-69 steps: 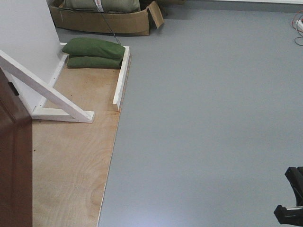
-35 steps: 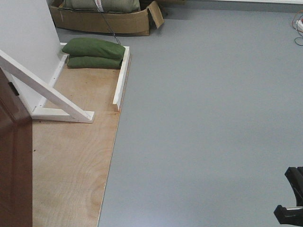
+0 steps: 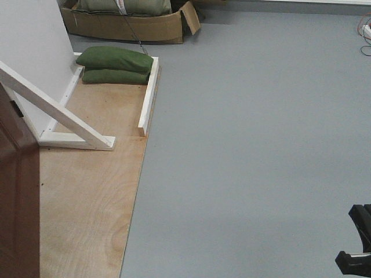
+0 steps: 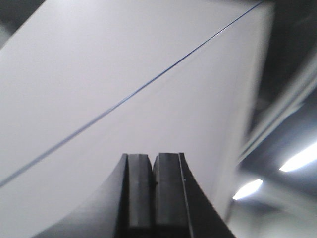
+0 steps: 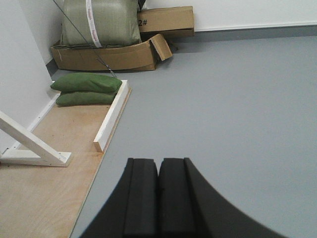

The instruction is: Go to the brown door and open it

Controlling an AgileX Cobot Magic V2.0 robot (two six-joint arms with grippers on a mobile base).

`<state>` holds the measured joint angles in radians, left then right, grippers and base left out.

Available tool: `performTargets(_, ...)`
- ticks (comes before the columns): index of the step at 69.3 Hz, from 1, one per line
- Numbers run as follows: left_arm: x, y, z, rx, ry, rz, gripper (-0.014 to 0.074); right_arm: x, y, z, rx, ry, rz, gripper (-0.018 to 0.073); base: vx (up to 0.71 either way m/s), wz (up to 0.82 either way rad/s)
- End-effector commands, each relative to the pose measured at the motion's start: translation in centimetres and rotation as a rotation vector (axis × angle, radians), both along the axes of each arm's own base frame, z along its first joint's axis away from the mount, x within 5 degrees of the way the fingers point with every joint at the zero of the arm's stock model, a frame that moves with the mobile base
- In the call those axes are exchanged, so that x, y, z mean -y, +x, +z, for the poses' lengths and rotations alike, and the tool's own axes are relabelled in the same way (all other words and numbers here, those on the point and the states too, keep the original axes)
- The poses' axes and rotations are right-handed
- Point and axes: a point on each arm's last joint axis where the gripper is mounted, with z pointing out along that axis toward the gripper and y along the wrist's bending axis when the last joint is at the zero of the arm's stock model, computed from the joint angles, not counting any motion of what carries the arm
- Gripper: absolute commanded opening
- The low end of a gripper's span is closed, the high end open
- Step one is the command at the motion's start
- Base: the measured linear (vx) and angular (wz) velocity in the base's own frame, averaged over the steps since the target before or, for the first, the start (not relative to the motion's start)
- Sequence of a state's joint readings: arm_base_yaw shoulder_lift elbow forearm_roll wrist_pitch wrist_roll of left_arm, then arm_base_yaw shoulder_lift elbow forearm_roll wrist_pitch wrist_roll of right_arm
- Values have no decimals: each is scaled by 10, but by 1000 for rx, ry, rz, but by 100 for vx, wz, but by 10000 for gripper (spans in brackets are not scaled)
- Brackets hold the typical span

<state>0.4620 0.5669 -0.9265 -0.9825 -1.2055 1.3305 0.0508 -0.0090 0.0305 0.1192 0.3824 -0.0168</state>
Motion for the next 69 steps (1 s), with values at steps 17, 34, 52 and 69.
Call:
performTargets(17,-32,5,-4,13,-582,275,17,1,1,7,93,-5,-8,0,0,0)
performTargets(34,-65,24,4,-102,-692,476,17,1,1,7,93,-4,-8,0,0,0)
performTargets(52,-103,64,-4,-107,-727,259,17,1,1,7,93,-4,-8,0,0,0)
performTargets(69,-111,93,-2,-114,-656,-111,17,1,1,7,93,-4,-8,0,0,0)
